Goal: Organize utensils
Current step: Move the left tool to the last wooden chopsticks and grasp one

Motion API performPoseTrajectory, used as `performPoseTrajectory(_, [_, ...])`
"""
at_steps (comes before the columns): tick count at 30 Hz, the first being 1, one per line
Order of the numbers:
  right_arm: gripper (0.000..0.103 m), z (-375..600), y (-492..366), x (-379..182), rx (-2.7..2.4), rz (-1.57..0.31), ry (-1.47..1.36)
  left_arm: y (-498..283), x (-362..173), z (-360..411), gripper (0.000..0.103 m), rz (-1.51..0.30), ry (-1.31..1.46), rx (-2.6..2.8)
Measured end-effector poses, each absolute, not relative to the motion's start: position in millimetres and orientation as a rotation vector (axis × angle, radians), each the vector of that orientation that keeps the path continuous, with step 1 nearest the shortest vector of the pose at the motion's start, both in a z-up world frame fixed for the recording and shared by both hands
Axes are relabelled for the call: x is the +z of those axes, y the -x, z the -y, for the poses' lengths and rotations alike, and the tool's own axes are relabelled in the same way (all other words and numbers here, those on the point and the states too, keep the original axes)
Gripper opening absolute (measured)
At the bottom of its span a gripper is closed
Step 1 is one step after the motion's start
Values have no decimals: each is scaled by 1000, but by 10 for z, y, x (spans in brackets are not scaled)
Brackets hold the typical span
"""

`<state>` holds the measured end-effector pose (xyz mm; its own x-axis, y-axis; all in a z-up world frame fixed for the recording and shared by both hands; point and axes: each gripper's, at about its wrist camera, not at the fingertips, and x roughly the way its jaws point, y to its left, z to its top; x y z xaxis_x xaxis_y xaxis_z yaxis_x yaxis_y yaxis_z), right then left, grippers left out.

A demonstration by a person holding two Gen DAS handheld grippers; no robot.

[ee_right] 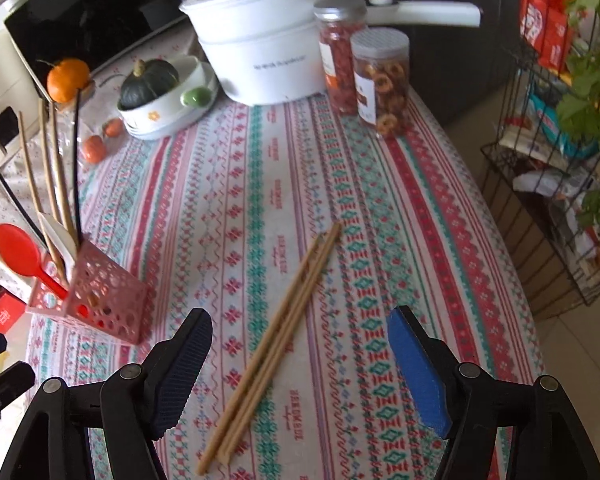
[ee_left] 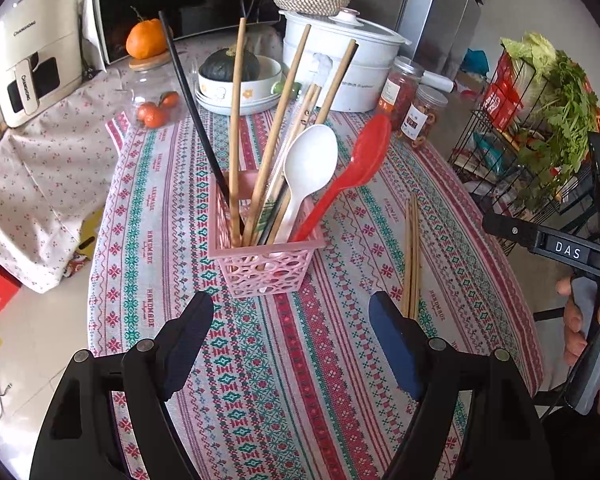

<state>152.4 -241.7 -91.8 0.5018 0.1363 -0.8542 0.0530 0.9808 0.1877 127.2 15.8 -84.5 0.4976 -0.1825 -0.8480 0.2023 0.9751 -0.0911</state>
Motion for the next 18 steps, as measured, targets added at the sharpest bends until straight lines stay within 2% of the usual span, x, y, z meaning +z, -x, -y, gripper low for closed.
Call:
performPoseTrajectory(10, [79, 2825, -1483, -1144, -23, -1146, -115, -1250, -1165, 733, 82, -1081, -223, -319])
performPoseTrajectory(18, [80, 3145, -1513, -1323, -57, -1223, -139, -1692, -1413, 1337, 80, -1110, -249, -319])
